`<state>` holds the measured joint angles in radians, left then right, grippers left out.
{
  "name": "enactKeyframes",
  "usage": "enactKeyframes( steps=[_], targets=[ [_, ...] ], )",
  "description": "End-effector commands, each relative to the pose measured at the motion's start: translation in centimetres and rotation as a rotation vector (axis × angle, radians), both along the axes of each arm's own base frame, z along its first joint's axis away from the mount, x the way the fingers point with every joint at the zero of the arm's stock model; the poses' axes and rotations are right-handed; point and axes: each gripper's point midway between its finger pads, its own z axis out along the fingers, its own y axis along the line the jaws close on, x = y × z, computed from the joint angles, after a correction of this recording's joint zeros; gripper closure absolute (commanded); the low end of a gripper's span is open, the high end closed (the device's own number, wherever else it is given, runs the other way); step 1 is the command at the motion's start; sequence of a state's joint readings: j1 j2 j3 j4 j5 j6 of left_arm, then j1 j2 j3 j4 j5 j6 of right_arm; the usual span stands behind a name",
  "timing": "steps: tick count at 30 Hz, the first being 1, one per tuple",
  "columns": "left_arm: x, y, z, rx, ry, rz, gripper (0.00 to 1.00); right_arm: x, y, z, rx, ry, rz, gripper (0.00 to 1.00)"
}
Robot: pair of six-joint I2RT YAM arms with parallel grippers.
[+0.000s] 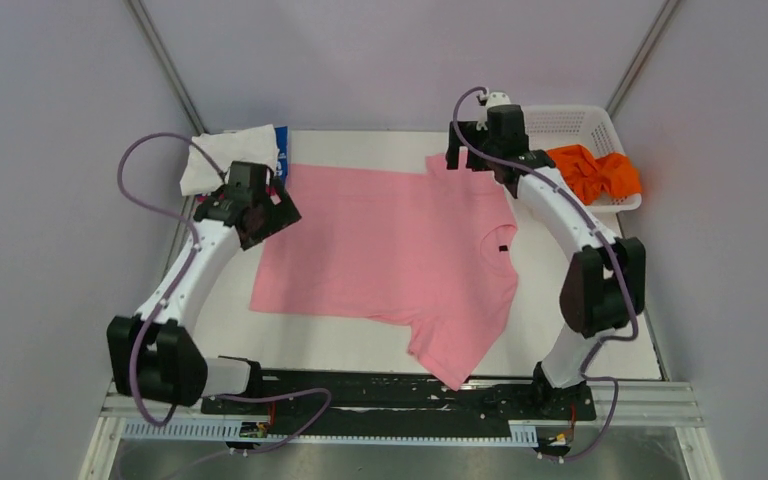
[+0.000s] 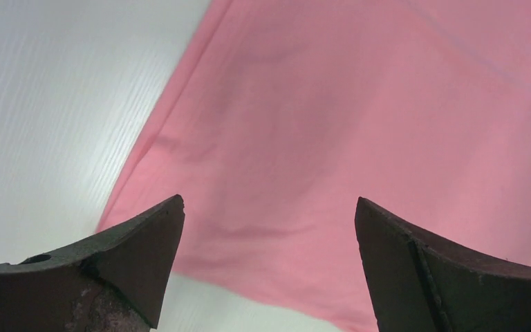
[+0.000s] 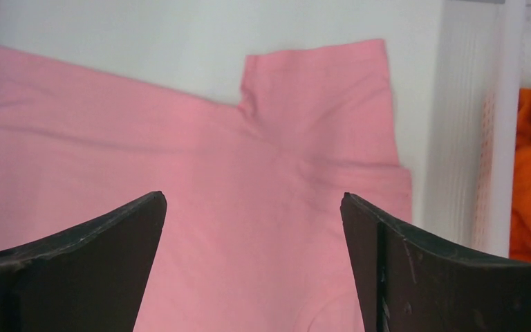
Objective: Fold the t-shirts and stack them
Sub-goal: Flatten out the tshirt, then grab the side of the flattened tshirt closest away from the robot with both arms
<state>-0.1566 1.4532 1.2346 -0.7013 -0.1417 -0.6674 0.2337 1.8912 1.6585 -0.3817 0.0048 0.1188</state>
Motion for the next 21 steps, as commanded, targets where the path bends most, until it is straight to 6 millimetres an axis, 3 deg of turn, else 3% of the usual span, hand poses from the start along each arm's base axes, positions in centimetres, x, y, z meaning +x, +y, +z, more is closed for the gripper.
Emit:
enactKeyframes(
  steps=[1, 2, 3, 4, 5, 7, 12, 21],
  targets=[
    [-9.1, 3.1, -4.2, 0.035, 0.154, 0.207, 0.00, -7.3, 0.0, -0.9, 0.048, 0.044, -0.059, 0.00],
    [-11.5, 3.6, -5.8, 0.049, 0.218, 0.230, 0.00, -8.9, 0.2, -1.1, 0.075, 0.057, -0.058, 0.00],
    [-12.3, 3.7, -5.5, 0.028, 0.200, 0.265, 0.00, -10.4, 0.4, -1.5, 0.099, 0.075, -0.052, 0.00],
    [-13.8, 4.0, -6.8, 0.037, 0.233, 0.289, 0.00, -11.6, 0.6, -1.5, 0.118, 0.082, -0.049, 0.00],
    [-14.2, 4.3, -6.8, 0.017, 0.207, 0.339, 0.00, -12.7, 0.6, -1.7, 0.131, 0.088, -0.048, 0.00],
    [-16.0, 4.9, -8.8, 0.006, 0.229, 0.398, 0.01, -14.4, 1.0, -1.8, 0.156, 0.099, -0.032, 0.00],
    [-16.0, 5.5, -10.9, -0.051, 0.199, 0.514, 0.11, -17.4, 2.2, -2.8, 0.185, 0.151, 0.031, 0.00],
    [-15.2, 6.4, -14.3, -0.070, 0.223, 0.640, 0.42, -19.7, 1.4, -4.0, 0.147, 0.208, 0.018, 0.00]
  ],
)
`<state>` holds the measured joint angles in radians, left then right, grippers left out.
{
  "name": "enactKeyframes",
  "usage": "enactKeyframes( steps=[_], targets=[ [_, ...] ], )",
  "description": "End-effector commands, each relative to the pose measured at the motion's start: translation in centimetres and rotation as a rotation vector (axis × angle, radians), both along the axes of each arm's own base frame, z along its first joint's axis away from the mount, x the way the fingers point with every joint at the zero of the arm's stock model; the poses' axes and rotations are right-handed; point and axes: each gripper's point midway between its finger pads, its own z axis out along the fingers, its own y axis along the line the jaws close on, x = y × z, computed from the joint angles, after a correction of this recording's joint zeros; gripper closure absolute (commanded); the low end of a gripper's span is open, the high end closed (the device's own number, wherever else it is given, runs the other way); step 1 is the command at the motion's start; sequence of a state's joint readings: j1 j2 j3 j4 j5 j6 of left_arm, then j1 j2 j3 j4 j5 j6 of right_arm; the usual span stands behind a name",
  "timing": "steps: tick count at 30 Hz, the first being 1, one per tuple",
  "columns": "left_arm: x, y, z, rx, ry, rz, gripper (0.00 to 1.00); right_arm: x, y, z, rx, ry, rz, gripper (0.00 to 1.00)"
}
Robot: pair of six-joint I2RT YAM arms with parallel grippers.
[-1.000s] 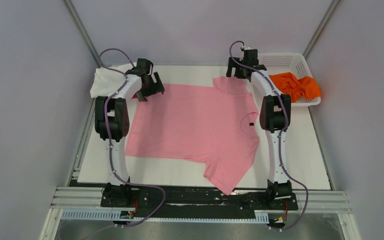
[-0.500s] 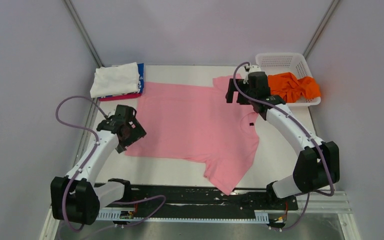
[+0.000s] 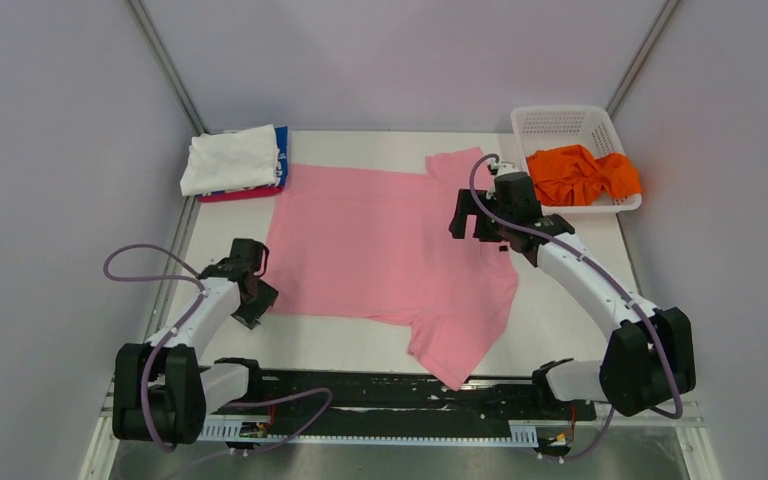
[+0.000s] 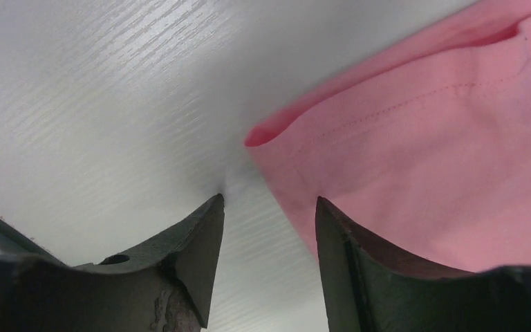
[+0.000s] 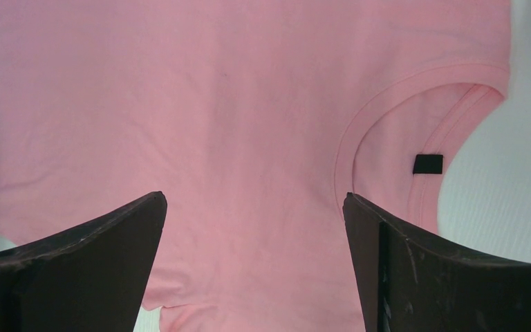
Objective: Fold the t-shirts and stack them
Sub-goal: Grab the side of the flattened tshirt closest away from the robot with both arms
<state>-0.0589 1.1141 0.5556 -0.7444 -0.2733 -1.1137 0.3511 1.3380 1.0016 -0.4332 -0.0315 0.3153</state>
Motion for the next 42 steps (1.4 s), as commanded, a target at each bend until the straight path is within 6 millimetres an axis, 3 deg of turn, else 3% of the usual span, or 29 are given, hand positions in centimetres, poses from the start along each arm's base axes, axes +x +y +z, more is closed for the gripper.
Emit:
enactKeyframes(
  steps=[1, 7, 14, 19, 23, 27, 29, 34, 37, 42],
  targets=[
    [1.9, 0.6, -0.8, 0.008, -0.056, 0.097, 0.44, -1.3, -0.1, 0.3, 0.019, 0.014, -0.011, 0.00],
    [2.0, 0.5, -1.6, 0.006, -0.029, 0.091, 0.80, -2.4, -0.7, -0.2, -0.008, 0.049, -0.032, 0.00],
    [2.7, 0.3, -2.8, -0.002, -0.004, 0.074, 0.83, -6.2, 0.7, -1.3, -0.052, 0.143, 0.047, 0.00],
    [3.3, 0.6, -2.7, 0.022, 0.004, 0.055, 1.00, -10.0, 2.5, -1.7, -0.082, 0.197, 0.150, 0.00],
    [3.6, 0.5, -1.5, 0.018, -0.023, 0.029, 1.00, -13.5, 4.2, -1.3, -0.050, 0.229, 0.274, 0.02],
    [3.3, 0.7, 0.3, 0.031, -0.075, 0.017, 1.00, -17.8, 7.8, 0.3, 0.062, 0.287, 0.463, 0.10],
    [3.4, 0.5, 1.0, 0.019, -0.106, -0.003, 1.00, -20.3, 8.3, -0.7, 0.025, 0.375, 0.489, 0.13],
    [3.6, -1.0, 0.9, -0.053, -0.142, -0.056, 1.00, -26.2, 7.9, -5.6, -0.174, 0.536, 0.554, 0.22],
    [3.8, -1.4, 0.6, -0.072, -0.152, -0.074, 1.00, -27.9, 8.0, -7.4, -0.275, 0.545, 0.576, 0.26],
    [4.3, -1.7, 1.0, -0.081, -0.178, -0.089, 1.00, -28.3, 8.1, -10.4, -0.357, 0.562, 0.533, 0.32]
  ],
)
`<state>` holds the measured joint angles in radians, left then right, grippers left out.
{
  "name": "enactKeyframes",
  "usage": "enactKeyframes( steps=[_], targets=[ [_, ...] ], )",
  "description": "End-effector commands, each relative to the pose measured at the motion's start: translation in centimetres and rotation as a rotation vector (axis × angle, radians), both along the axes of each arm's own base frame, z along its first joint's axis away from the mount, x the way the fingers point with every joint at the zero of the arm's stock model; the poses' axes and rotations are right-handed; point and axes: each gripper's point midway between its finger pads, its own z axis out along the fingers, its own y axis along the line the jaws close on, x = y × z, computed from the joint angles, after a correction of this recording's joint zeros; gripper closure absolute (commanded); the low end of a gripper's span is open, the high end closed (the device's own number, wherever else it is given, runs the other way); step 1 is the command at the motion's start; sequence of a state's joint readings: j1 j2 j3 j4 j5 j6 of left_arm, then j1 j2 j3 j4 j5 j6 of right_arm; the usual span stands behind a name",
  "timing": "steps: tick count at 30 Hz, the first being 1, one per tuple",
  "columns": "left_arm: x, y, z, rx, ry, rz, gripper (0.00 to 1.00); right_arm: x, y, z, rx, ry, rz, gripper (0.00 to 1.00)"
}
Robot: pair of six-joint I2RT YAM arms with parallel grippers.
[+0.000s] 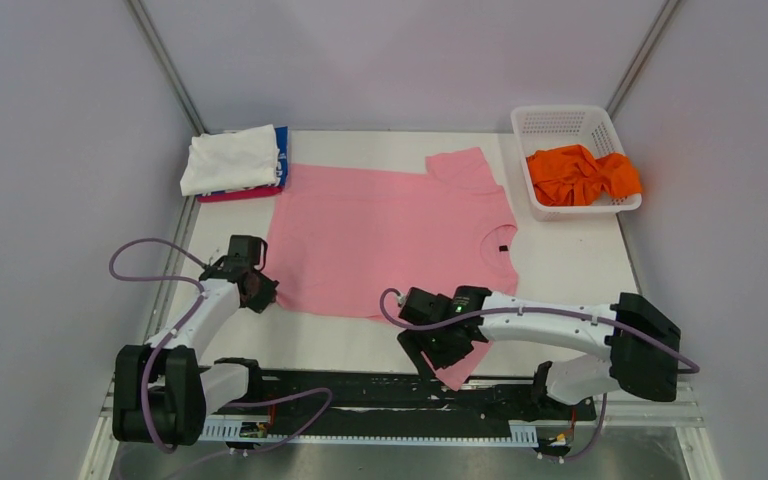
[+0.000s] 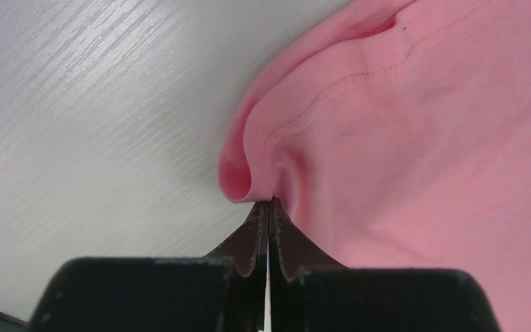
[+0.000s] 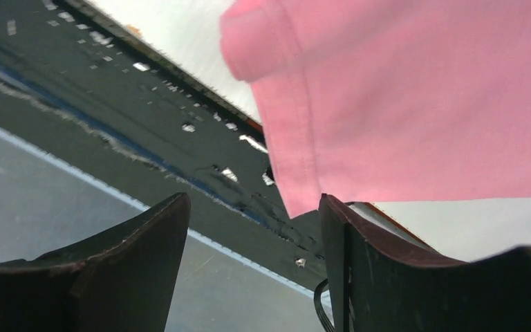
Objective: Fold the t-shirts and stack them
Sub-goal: Grab the side of the flattened tshirt closest away from the robot with both arms, then fold the flattened tshirt in 1/3 of the way
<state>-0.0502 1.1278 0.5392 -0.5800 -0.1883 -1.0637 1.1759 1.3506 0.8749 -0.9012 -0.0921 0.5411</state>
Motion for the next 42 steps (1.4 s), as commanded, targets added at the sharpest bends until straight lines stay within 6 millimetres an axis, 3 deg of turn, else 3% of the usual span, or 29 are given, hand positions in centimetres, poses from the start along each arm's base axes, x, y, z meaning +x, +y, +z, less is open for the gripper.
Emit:
enactKeyframes(
  steps=[1, 10, 12, 14, 18, 23, 30, 42],
  targets=[
    [1.2, -0.3, 0.8, -0.013, -0.062, -0.024, 1.00, 0.4, -0.1, -2.3, -0.075, -0.043, -0.076, 0.33],
    [1.3, -0.6, 0.5, -0.024, -0.060, -0.037, 1.00, 2.0, -2.5, -5.9, -0.259, -0.155, -0.208, 0.48],
    [1.3, -0.6, 0.5, -0.025, -0.062, -0.036, 1.00, 2.3, -3.1, -6.2, -0.288, -0.176, -0.233, 0.59],
    [1.4, -0.5, 0.6, -0.022, -0.066, -0.035, 1.00, 2.6, -3.3, -5.9, -0.295, -0.196, -0.246, 0.80],
    [1.6, -0.4, 1.0, -0.016, -0.074, -0.033, 1.00, 3.6, -3.3, -4.7, -0.282, -0.250, -0.266, 1.00],
    [2.2, -0.4, 1.9, -0.012, -0.099, -0.043, 1.00, 6.0, -3.2, -2.0, -0.246, -0.325, -0.278, 1.00],
    [3.8, -0.9, 2.9, -0.027, -0.131, -0.075, 1.00, 12.6, -3.8, 2.5, -0.175, -0.492, -0.368, 1.00],
    [7.1, -0.1, 5.4, 0.025, -0.176, -0.067, 1.00, 19.9, -4.6, 7.3, -0.054, -0.615, -0.457, 1.00]
  ],
)
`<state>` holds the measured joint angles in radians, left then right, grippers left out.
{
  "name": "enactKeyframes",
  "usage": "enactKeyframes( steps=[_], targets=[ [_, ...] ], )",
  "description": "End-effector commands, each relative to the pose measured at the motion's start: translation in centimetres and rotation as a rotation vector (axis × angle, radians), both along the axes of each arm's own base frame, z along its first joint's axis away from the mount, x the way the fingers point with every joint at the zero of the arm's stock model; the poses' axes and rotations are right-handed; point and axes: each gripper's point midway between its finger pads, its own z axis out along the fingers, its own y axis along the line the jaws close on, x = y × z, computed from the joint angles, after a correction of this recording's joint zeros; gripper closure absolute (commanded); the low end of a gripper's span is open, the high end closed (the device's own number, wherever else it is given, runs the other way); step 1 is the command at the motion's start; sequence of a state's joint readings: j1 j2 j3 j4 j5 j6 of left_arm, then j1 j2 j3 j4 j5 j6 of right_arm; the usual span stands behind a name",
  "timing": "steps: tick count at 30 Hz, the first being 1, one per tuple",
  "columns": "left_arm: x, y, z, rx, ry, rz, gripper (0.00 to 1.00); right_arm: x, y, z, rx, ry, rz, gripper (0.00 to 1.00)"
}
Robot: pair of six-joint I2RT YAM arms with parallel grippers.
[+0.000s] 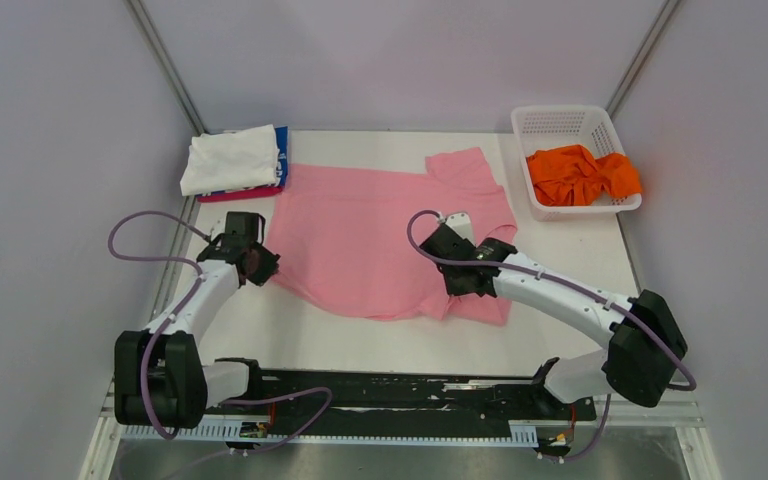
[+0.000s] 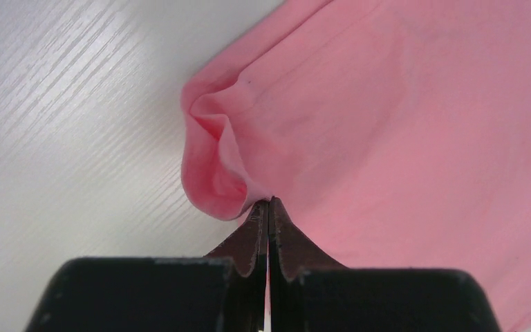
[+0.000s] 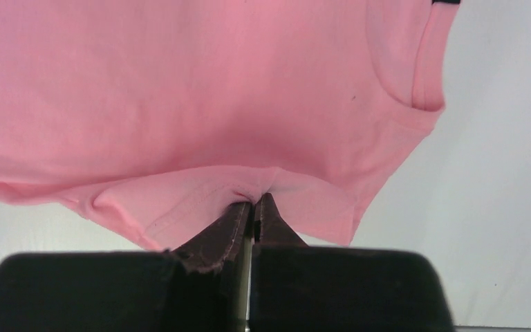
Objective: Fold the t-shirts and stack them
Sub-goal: Fold the flattened tshirt in 1/3 of the way
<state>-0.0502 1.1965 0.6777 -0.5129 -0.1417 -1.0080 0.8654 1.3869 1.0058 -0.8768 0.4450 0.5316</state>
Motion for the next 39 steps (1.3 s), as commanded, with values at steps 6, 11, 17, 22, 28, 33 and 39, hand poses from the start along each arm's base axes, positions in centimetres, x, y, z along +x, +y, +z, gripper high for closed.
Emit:
enactKeyframes(
  steps=[6, 11, 17, 22, 28, 33, 39],
  targets=[
    [3.0, 1.1, 2.3, 0.058, -0.073, 0.021, 1.00, 6.0, 0.5, 5.3, 0.104, -0.183, 0.011, 1.00],
    [4.7, 1.2, 3.0, 0.065, -0.090, 0.029, 1.00, 8.7, -0.2, 6.7, 0.093, -0.238, 0.004, 1.00],
    [6.0, 2.1, 4.0, 0.103, -0.109, 0.068, 1.00, 11.4, -1.1, 7.9, 0.087, -0.267, 0.002, 1.00],
    [7.5, 2.8, 5.0, 0.133, -0.143, 0.103, 1.00, 13.2, -1.9, 8.3, 0.099, -0.289, -0.008, 1.00],
    [9.5, 3.0, 4.6, 0.140, -0.154, 0.115, 1.00, 15.8, -2.3, 8.0, 0.099, -0.286, 0.000, 0.98],
    [11.8, 3.2, 3.9, 0.154, -0.176, 0.115, 1.00, 18.2, -3.2, 6.3, 0.059, -0.257, -0.031, 0.96],
    [14.4, 3.3, 1.9, 0.156, -0.123, 0.132, 0.85, 23.2, -3.6, 4.1, 0.048, -0.229, -0.099, 0.89]
  ],
)
